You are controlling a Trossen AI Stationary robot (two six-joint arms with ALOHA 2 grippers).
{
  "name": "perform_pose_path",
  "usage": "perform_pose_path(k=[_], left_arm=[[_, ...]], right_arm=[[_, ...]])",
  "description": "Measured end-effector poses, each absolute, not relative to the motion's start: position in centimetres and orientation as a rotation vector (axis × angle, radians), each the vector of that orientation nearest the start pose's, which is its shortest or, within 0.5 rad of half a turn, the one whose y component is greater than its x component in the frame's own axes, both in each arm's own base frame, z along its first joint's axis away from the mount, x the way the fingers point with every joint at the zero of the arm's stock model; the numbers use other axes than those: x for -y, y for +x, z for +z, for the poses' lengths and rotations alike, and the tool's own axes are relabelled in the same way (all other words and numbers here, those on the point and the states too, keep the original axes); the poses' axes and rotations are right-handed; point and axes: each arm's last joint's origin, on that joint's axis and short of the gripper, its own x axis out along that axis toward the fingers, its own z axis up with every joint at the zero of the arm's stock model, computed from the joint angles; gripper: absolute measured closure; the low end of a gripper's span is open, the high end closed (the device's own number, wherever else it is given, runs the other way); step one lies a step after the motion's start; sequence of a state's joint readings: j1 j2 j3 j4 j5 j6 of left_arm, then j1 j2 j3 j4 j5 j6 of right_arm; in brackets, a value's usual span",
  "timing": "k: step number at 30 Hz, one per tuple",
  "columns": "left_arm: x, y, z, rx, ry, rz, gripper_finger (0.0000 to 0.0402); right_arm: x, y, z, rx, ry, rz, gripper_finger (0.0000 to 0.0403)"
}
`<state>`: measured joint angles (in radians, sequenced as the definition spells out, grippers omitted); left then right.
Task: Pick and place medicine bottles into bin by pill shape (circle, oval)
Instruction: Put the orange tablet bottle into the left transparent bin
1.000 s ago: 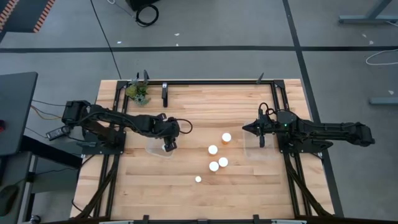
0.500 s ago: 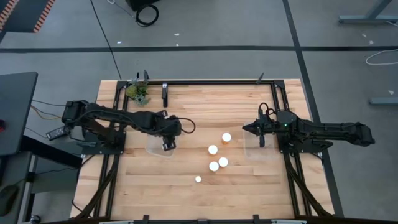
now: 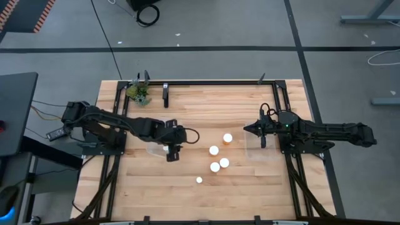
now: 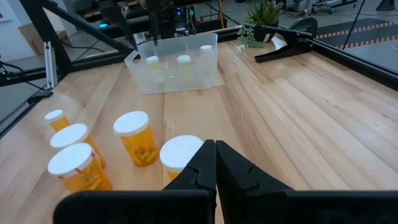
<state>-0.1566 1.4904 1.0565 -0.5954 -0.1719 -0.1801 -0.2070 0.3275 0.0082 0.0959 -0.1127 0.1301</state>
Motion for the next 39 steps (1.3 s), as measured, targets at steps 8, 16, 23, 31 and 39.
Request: perform_pose_path(k=[8,16,23,31,39], left_arm=[[6.2,30.7,21.6,-1.01,-0.075,0.089,0.023],[9.3,31.6,20.4,-1.043,-0.102,-0.02,0.023],[11.8,33.0,20.1,-1.088,-0.062,-0.062,0.023],[13.3,35.2,19.4,-1.161,-0.049,-0.09,0.023],[14.7,37.4,19.3,-1.209,-0.032,-0.155,0.023]], right_arm=[[2.1,11.4,14.7,-0.214,0.165,-0.108,0.0393],[2.1,11.4,14.7,-0.215,0.165,-0.108,0.0393],[2.1,11.4,14.7,-0.214,0.165,-0.108,0.0393],[2.1,11.4,14.7,-0.214,0.165,-0.108,0.0393],[2.1,11.4,14.7,-0.213,0.165,-0.108,0.0393]])
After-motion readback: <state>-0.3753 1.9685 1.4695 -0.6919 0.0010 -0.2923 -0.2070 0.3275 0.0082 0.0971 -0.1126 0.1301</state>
